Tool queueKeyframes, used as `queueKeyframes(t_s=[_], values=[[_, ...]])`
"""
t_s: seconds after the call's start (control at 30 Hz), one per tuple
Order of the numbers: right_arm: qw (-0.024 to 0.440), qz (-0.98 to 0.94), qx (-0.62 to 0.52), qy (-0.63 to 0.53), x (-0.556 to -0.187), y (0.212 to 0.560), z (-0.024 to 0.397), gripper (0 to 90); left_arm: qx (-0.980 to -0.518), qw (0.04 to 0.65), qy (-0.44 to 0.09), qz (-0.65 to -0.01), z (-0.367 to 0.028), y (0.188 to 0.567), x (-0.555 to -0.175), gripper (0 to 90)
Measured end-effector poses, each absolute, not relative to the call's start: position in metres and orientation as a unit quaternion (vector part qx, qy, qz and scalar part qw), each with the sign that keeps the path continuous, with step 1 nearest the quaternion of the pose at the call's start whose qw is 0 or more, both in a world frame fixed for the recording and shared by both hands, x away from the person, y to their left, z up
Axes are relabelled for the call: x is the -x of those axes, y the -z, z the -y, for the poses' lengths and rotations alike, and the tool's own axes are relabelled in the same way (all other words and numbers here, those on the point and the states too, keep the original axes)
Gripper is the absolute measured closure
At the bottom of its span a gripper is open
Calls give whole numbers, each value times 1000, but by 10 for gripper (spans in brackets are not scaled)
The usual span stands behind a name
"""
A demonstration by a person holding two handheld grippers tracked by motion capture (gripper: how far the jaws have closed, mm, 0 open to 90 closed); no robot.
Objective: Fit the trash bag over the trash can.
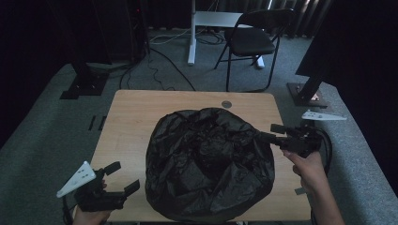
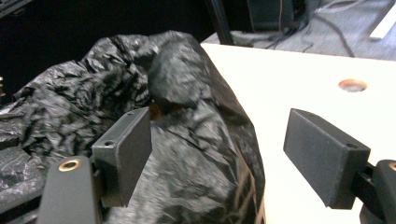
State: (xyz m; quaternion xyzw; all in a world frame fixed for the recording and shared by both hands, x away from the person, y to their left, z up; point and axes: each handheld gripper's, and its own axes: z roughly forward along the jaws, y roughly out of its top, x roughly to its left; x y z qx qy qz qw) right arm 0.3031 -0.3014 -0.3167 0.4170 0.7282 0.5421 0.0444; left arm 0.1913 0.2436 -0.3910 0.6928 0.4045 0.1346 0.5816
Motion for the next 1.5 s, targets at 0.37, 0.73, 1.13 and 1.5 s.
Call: queueKeyframes(t_s=[0.37, 0.73, 1.13, 1.5], values=[[-3, -732, -416, -539, -313, 337, 299, 388, -708, 595, -29, -379, -216, 406, -224, 1], [5, -736, -408, -540, -311, 337, 299, 876, -704, 629, -18, -330, -209, 417, -225, 638], [48, -755, -413, -507, -310, 339, 292, 898, -729, 590, -29, -347, -203, 433, -230, 900], [41, -760, -430, -485, -315, 362, 286, 899, -746, 552, -13, -372, -207, 457, -237, 900]])
